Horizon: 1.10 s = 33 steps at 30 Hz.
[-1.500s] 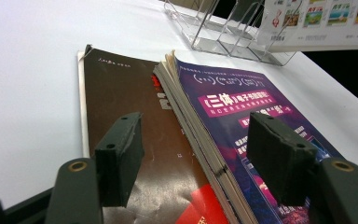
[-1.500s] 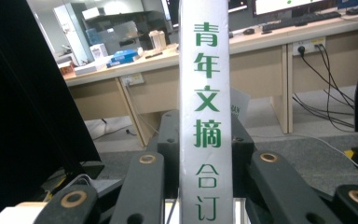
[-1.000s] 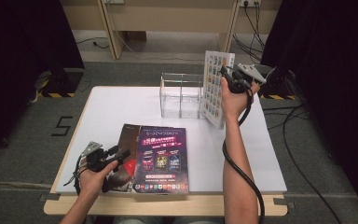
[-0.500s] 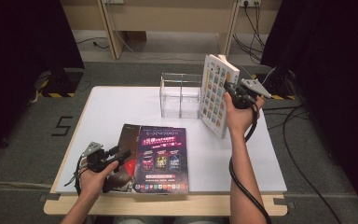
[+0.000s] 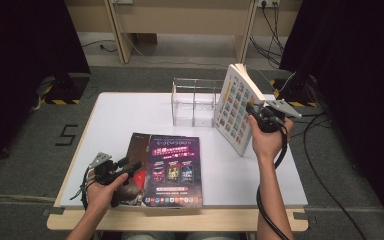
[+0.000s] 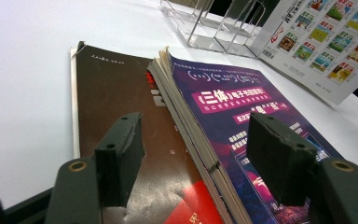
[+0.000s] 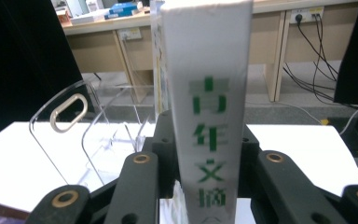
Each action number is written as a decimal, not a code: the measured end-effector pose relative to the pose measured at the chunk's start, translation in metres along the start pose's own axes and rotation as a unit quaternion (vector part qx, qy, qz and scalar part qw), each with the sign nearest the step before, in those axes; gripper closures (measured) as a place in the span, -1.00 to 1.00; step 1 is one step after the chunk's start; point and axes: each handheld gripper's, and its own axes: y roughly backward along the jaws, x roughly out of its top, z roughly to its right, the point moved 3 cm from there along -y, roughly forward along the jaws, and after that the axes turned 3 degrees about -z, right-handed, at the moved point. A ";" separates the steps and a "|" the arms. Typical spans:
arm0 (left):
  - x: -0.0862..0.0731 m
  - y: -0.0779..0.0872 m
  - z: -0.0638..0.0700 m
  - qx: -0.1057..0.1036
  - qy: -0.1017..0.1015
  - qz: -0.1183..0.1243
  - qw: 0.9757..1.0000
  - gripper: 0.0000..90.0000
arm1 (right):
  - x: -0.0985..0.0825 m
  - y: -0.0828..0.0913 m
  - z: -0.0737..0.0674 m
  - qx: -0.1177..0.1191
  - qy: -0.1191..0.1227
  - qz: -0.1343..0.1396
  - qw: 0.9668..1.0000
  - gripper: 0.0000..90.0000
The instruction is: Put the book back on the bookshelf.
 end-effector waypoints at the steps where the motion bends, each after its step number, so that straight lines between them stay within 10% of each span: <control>1: 0.000 0.000 0.000 0.000 0.000 0.000 1.000 -0.21 | -0.001 0.001 0.001 -0.001 0.004 -0.001 1.000 0.56; 33: 0.000 0.000 0.001 -0.001 0.003 0.000 1.000 -0.21 | 0.015 0.013 -0.001 -0.005 0.054 0.011 0.998 0.10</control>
